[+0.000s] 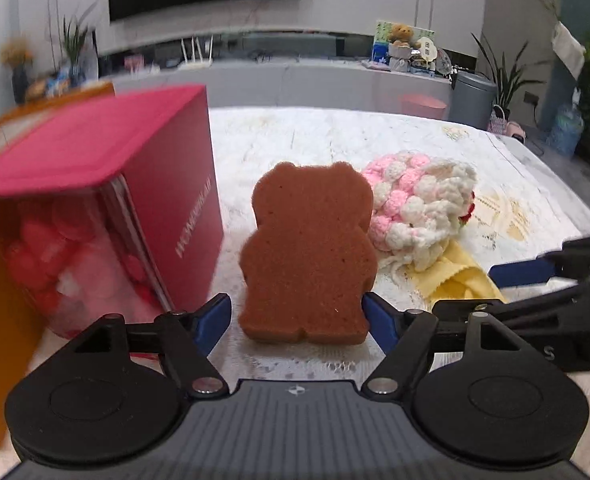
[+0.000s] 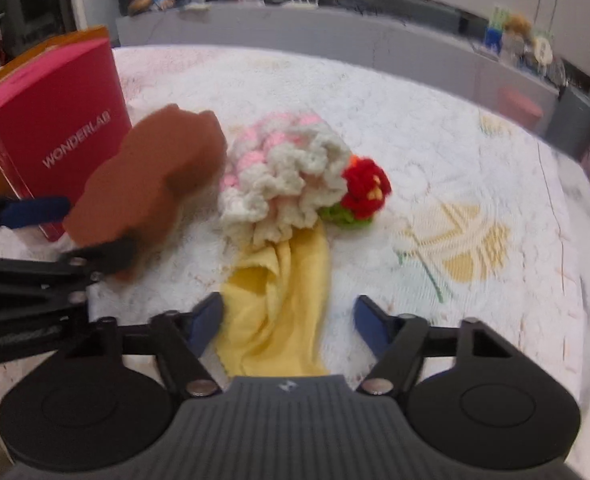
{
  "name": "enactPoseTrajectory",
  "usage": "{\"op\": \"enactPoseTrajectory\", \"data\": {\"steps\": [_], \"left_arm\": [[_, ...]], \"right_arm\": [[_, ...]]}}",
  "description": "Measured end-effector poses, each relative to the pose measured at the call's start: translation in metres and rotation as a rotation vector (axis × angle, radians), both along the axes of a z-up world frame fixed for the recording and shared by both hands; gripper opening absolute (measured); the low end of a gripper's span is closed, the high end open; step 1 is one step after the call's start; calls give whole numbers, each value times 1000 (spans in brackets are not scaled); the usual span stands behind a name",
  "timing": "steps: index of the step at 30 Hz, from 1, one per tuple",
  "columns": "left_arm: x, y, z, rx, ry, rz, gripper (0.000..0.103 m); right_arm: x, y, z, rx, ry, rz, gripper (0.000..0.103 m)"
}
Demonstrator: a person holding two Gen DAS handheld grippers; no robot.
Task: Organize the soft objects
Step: 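Grasp the brown bear-shaped sponge with the left gripper while the right gripper lifts the yellow cloth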
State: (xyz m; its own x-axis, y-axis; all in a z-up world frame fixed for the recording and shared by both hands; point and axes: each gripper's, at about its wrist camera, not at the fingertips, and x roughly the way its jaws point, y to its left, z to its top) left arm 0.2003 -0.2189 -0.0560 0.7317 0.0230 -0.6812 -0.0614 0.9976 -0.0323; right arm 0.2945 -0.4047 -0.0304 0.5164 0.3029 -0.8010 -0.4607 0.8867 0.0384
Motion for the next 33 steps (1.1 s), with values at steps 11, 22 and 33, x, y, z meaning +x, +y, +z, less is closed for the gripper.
{"op": "enactPoseTrajectory", "data": {"steps": [11, 22, 33], "left_arm": [[-6, -3, -13, -39, -75, 17, 79], [-37, 0, 21, -82, -193, -95, 77], [-39, 20, 76, -119, -237, -123, 77]], "right_arm": [[-1, -5, 4, 7, -18, 56, 3], [-3, -10, 25, 37, 45, 31, 1], [-26, 5, 80, -7, 19, -28, 1]]}}
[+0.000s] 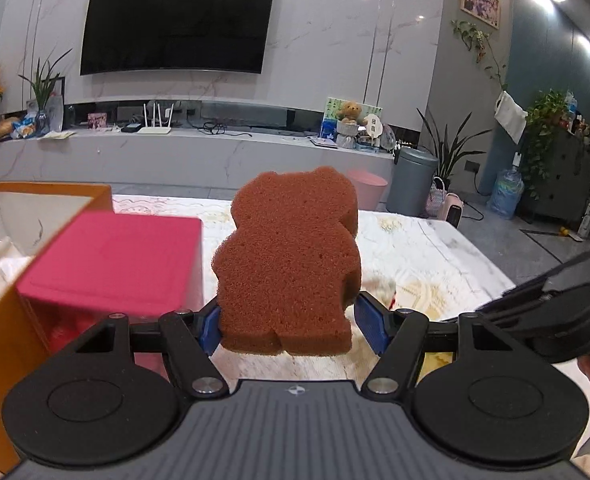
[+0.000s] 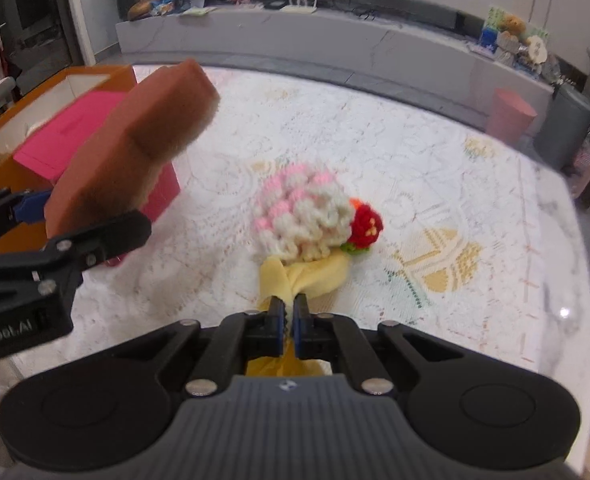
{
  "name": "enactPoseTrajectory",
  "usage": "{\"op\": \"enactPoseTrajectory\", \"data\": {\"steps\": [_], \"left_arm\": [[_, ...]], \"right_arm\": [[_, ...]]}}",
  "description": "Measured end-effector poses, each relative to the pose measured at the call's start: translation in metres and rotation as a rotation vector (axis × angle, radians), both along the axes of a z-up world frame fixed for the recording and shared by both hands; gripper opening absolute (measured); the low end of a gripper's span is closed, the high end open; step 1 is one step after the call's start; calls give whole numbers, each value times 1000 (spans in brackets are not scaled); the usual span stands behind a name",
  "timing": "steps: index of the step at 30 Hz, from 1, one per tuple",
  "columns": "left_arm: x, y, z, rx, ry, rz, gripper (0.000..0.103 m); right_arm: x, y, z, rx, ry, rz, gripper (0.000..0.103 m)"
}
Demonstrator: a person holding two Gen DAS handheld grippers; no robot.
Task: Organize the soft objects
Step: 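Carry the sponge and yellow cloth over the orange box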
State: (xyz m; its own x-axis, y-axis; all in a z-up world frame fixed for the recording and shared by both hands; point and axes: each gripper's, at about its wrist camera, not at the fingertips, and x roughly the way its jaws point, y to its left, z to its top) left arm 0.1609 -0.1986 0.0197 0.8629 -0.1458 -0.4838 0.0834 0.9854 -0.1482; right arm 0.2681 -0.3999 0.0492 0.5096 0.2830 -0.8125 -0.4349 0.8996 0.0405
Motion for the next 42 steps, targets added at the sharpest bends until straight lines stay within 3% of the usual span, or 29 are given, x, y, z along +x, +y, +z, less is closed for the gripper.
{"op": "enactPoseTrajectory", "data": {"steps": [3, 14, 20, 27, 34, 40, 42], "left_arm": [[-1, 15, 17, -51, -3, 4, 77], [-14, 57, 80, -67, -137, 2, 77], [-19, 90, 108, -65, -186, 8, 77], [-34, 141, 116, -9, -208, 47, 77], [-40, 201, 99, 78, -127, 81, 77], [-31, 233, 56, 48, 32, 47, 77], [-26, 237, 42, 73, 74, 51, 77]], "right_arm": [[-8, 3, 19, -10, -22, -25, 1], [-31, 18, 92, 28, -144, -135, 1], [-34, 58, 142, 121, -274, -160, 1], [-27, 138, 177, 176, -372, -90, 1], [-17, 218, 174, 225, -366, 35, 1], [-1, 273, 146, 222, -293, 99, 1], [5, 288, 136, 203, -272, 111, 1]]}}
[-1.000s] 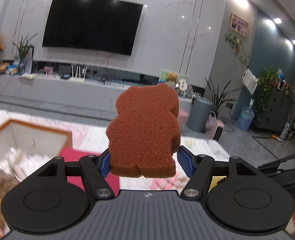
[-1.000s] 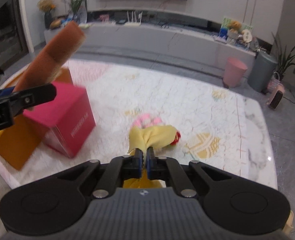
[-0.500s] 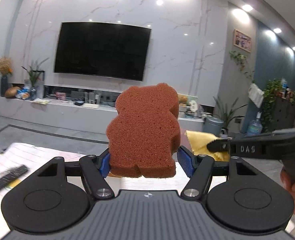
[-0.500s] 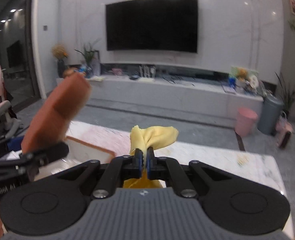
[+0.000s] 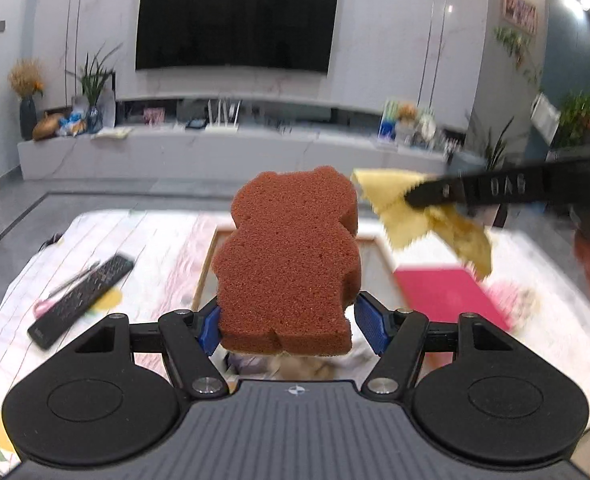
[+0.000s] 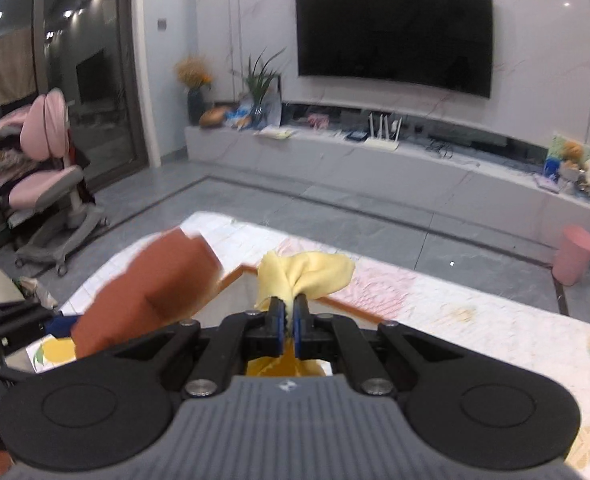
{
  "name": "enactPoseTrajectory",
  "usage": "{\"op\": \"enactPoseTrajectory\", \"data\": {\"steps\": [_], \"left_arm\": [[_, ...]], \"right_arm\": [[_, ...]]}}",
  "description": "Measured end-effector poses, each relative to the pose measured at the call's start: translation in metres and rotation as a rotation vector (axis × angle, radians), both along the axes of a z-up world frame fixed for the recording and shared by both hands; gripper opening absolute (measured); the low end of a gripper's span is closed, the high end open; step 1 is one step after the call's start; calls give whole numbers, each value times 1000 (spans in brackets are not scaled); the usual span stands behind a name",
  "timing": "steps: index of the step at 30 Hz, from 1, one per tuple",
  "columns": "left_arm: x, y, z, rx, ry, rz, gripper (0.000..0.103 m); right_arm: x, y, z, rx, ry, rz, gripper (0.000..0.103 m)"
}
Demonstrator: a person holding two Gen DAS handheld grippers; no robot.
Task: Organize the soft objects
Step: 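Carry the sponge and yellow cloth over the orange box, then open both grippers to drop the sponge and yellow cloth into the box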
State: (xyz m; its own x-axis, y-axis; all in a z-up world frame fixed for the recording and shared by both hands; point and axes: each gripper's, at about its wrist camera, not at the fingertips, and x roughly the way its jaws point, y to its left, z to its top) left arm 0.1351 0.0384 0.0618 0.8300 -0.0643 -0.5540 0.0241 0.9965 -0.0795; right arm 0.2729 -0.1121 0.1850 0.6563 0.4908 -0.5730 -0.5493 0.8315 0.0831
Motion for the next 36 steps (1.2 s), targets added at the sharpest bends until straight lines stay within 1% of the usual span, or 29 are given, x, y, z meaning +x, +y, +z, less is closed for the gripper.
{"op": "enactPoseTrajectory", "data": {"steps": [2, 4, 6, 7, 10, 11, 14, 17, 18, 21, 24, 25, 27, 29, 31, 32, 33, 34, 36], "left_arm": [[4, 3, -11, 43, 43, 6, 77], [5, 10, -22, 44, 85, -10, 77], [6, 17, -30, 20, 136, -58, 77], [6, 18, -33, 18, 148, -88, 77], [7, 10, -40, 61, 187, -157, 77], [8, 13, -44, 66, 200, -165, 77], [16, 18, -56, 52, 232, -150, 77], [22, 27, -65, 14, 257, -150, 78], [20, 29, -66, 19, 239, -156, 78], [16, 28, -65, 16, 225, -170, 79], [18, 30, -63, 0, 224, -152, 85], [17, 31, -63, -3, 223, -146, 86], [15, 32, -62, 2, 218, -166, 88], [11, 30, -62, 34, 199, -198, 96], [7, 24, -61, 96, 176, -226, 97], [5, 20, -61, 125, 168, -225, 98], [5, 17, -61, 151, 163, -211, 99], [4, 14, -60, 177, 158, -195, 99], [0, 7, -59, 225, 133, -182, 99]], "right_arm": [[4, 13, -11, -23, 16, 2, 1], [8, 27, -23, -42, 39, 0, 1], [15, 36, -37, -64, 66, -4, 1], [18, 41, -44, -75, 77, -8, 1], [29, 57, -68, -119, 110, -20, 2], [34, 62, -76, -129, 119, -23, 2], [45, 66, -98, -169, 152, -57, 2], [51, 65, -113, -220, 166, -76, 2], [54, 67, -116, -232, 168, -81, 1], [62, 72, -124, -288, 175, -87, 2], [70, 78, -132, -357, 174, -92, 2], [71, 79, -134, -369, 180, -96, 2], [74, 79, -137, -375, 190, -109, 2], [75, 79, -136, -373, 194, -120, 2], [76, 83, -134, -385, 186, -118, 3], [75, 85, -133, -399, 179, -115, 3], [74, 88, -131, -412, 168, -113, 3], [74, 90, -129, -421, 158, -108, 6], [73, 96, -127, -437, 139, -103, 6]]}}
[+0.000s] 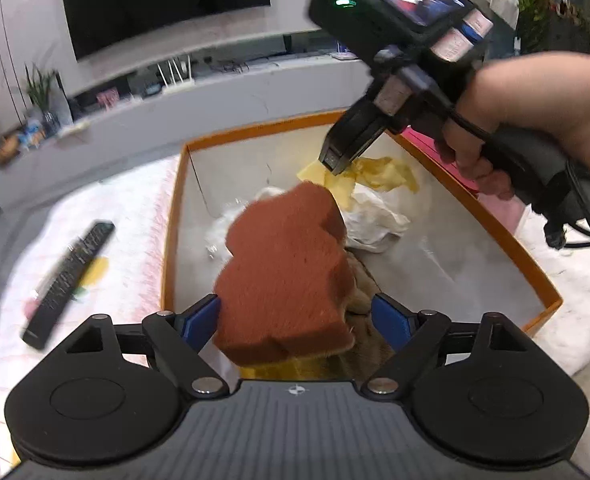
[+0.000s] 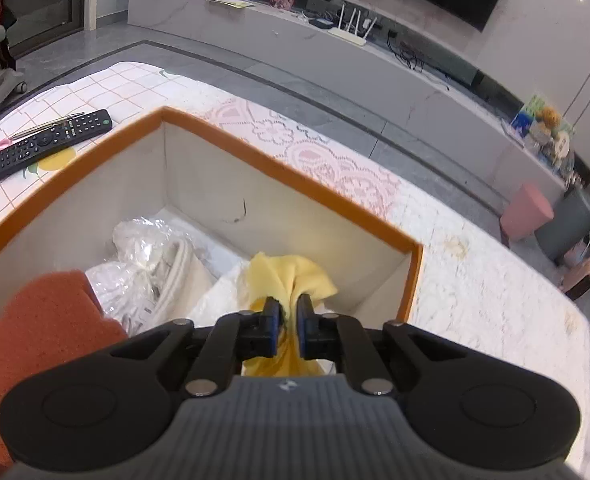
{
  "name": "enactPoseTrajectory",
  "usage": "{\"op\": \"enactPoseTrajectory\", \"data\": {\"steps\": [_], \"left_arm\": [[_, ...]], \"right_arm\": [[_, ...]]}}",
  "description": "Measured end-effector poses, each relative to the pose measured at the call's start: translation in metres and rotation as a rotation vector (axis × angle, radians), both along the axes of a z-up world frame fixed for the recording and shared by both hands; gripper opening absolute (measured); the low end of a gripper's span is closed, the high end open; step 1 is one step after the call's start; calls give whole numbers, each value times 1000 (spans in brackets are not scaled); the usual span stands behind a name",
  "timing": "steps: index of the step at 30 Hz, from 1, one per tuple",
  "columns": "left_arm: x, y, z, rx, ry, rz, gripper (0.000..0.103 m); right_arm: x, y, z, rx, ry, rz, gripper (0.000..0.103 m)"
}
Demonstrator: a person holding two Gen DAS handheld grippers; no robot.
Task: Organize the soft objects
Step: 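Open both grippers to drop the sponge and yellow cloth into the box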
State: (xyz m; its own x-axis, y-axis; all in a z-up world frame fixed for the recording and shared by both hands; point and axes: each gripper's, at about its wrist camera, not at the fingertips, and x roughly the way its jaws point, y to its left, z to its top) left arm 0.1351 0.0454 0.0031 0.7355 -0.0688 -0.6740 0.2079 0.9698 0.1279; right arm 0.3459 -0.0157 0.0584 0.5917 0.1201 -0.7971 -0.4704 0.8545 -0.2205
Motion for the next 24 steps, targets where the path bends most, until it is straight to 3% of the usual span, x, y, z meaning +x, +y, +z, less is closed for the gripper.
{"op": "enactPoseTrajectory", "data": {"steps": [3, 6, 7, 14, 16, 19, 24], "left_arm": [[-3, 0, 4, 2, -27, -3, 101], [-5, 6, 8, -30, -45, 15, 102], [-6, 7, 10, -35, -58, 15, 102], [-7, 13, 32, -126, -120, 67, 102], [-8, 15, 40, -164, -142, 97, 102], [-12, 17, 48, -205, -174, 118, 102], [-17, 13, 57, -131, -234, 163, 102]], "right_arm": [[0, 7, 3, -25, -9, 12, 13], [-1, 9, 9, -33, -36, -10, 53], [-2, 9, 11, -29, -49, -20, 60], [-11, -2, 35, 79, -79, -30, 80], [-17, -10, 44, 120, -99, -26, 90], [-24, -26, 58, 178, -122, -26, 95], [-37, -65, 76, 236, -147, -40, 98]]}}
